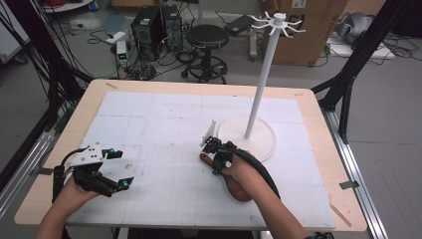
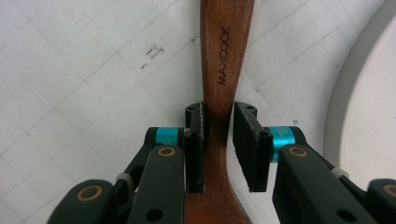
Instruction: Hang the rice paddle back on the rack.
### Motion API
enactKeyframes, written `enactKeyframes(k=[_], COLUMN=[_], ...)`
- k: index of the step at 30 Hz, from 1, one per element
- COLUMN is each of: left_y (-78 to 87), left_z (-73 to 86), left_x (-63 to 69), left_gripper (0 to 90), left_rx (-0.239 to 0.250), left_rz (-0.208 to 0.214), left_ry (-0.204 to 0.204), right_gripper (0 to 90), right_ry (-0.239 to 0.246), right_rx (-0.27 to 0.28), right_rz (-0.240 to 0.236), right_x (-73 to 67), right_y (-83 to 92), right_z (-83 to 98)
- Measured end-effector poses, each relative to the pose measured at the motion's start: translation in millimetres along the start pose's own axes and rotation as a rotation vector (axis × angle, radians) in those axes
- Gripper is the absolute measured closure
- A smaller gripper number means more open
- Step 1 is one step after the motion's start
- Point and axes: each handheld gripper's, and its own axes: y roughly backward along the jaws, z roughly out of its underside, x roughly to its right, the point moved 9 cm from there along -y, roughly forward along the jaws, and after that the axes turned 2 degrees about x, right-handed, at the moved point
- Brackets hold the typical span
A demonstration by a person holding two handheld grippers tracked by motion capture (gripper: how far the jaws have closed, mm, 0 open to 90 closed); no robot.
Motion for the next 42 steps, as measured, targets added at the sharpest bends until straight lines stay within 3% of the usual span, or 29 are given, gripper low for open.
enactKeyframes(k=[4, 5, 6, 14, 23, 28, 42], left_y=[0.0, 0.0, -0.2, -0.9, -1.4, -0.6, -1.2], left_z=[0.2, 0.2, 0.4, 1.0, 1.0, 1.0, 2.4], left_x=[0.1, 0.1, 0.2, 0.6, 0.4, -0.2, -0.6], left_gripper=[1.7, 1.7, 1.7, 1.7, 1.7, 1.7, 1.7], left_rx=[-0.001, -0.002, -0.003, -0.008, -0.007, -0.006, -0.010], left_rz=[0.001, 0.000, 0.001, 0.003, 0.002, 0.001, -0.002], left_ry=[0.000, 0.000, 0.000, -0.003, -0.002, -0.002, 0.002], right_gripper=[74.6, 74.8, 74.9, 74.9, 77.3, 77.6, 77.7], right_ry=[0.005, 0.026, 0.004, 0.012, 0.016, 0.046, 0.062], right_rx=[-0.004, -0.009, -0.008, -0.014, 0.023, 0.025, 0.149], right_rz=[0.009, 0.016, 0.015, 0.031, -0.010, -0.006, -0.143], right_x=[-0.6, 1.3, -0.9, -1.2, -0.8, 0.0, -0.6], right_y=[-2.0, -2.1, -2.8, -2.9, -4.1, -2.7, 6.5], right_z=[-0.5, -0.1, -0.5, -0.2, 0.2, 1.5, 10.0])
